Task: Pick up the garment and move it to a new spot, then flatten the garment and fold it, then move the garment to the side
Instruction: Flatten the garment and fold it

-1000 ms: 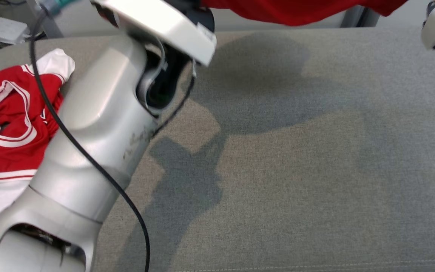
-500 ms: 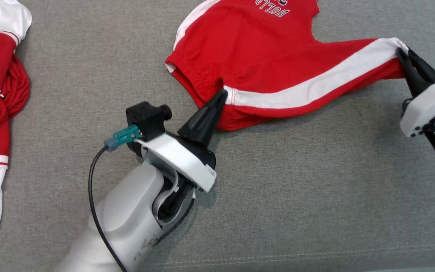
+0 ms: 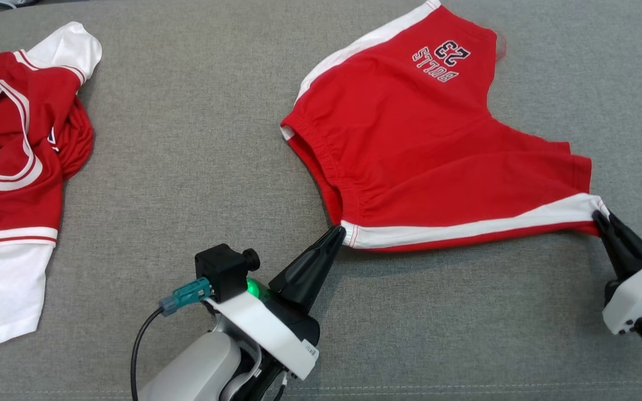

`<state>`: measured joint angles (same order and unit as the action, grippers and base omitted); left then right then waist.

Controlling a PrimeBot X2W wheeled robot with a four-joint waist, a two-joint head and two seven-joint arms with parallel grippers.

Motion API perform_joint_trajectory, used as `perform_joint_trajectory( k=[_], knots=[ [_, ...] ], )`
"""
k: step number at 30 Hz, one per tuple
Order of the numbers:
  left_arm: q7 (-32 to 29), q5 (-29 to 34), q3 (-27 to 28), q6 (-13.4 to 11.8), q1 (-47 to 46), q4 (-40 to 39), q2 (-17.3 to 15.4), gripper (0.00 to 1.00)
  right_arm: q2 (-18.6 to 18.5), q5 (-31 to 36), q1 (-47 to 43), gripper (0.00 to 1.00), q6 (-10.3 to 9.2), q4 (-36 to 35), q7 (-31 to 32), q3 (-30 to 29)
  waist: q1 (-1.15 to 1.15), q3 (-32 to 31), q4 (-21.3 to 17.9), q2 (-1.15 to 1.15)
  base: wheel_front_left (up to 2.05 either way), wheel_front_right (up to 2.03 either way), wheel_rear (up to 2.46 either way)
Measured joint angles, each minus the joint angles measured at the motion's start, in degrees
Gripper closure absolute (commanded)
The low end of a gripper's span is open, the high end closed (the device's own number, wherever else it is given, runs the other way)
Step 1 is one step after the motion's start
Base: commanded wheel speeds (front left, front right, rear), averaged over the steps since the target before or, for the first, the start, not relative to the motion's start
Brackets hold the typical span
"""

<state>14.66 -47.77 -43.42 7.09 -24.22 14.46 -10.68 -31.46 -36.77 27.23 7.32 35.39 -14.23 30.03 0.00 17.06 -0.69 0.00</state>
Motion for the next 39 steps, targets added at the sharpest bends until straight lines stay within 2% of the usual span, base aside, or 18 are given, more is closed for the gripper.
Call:
perform_joint_trajectory(
  k=[5, 14, 22, 26, 27, 28, 29, 30, 31, 32, 39],
  knots=[
    [0.0, -0.11, -1.69, 0.0, 1.92, 1.77, -2.56, 1.0, 0.44, 0.29, -5.71, 1.0, 0.0, -1.71, 0.0, -1.45, 0.0, -1.61, -0.29, 0.0, 0.0, 0.0, 0.0],
    [-0.01, -2.0, -5.79, 0.0, 4.37, 10.18, -3.24, 1.0, 2.15, 1.79, -12.54, 1.0, 0.0, -3.3, 0.1, -1.94, 0.0, -4.65, -0.31, 0.0, 0.0, 0.0, 0.0],
    [0.0, -9.77, -14.86, 0.0, 4.94, 15.05, -3.71, 1.0, 2.8, 2.1, -16.16, 1.0, 0.0, -4.75, 2.65, -2.97, 0.0, -6.18, -0.43, 0.0, 0.0, 0.0, 0.0],
    [-0.01, -12.57, -17.22, 0.0, 4.65, 16.82, -4.41, 1.0, 3.07, 2.6, -17.38, 1.0, 0.0, -4.86, 3.55, -3.44, 0.0, -6.88, -0.61, 0.0, 0.0, 0.0, 0.0],
    [0.0, -12.88, -17.25, 0.01, 4.47, 17.15, -4.39, 1.0, 3.2, 2.65, -17.58, 0.9, 0.0, -4.83, 3.72, -3.6, 0.0, -7.03, -0.66, 0.0, 0.0, 0.0, 0.0],
    [-0.01, -12.95, -17.2, 0.01, 4.21, 17.48, -4.35, 1.0, 3.45, 2.68, -17.7, 0.76, 0.0, -4.85, 3.72, -3.81, 0.0, -7.17, -0.71, 0.0, 0.0, 0.0, 0.0],
    [-0.01, -12.95, -17.15, 0.01, 3.9, 17.79, -4.3, 0.77, 3.74, 2.7, -17.89, 0.62, 0.0, -4.86, 3.72, -3.97, 0.0, -7.29, -0.75, 0.0, 0.0, 0.0, 0.0],
    [-0.01, -12.95, -16.99, 0.01, 3.74, 18.13, -4.19, 0.59, 4.03, 2.71, -18.22, 0.48, 0.0, -4.86, 3.72, -4.15, 0.0, -7.41, -0.76, 0.0, 0.0, 0.0, 0.0],
    [-0.01, -12.94, -16.75, 0.14, 3.74, 18.94, -3.9, 0.35, 4.28, 2.72, -18.47, 0.2, 0.0, -4.85, 3.72, -4.35, 0.0, -7.55, -0.77, 0.0, 0.0, 0.0, 0.0],
    [-0.01, -12.93, -16.53, 0.15, 3.75, 19.87, -3.52, 0.0, 4.45, 2.78, -18.61, 0.0, 0.0, -4.86, 3.71, -4.79, 0.0, -7.7, -0.79, 0.0, 0.0, 0.0, 0.0],
    [-0.01, -12.94, -12.91, 0.15, 3.89, 21.27, -1.87, 0.0, 4.0, 3.66, -19.81, 0.0, -0.01, -6.49, 3.64, -7.66, 0.0, -9.27, -0.75, 0.0, 0.0, 0.0, 0.0]
  ],
)
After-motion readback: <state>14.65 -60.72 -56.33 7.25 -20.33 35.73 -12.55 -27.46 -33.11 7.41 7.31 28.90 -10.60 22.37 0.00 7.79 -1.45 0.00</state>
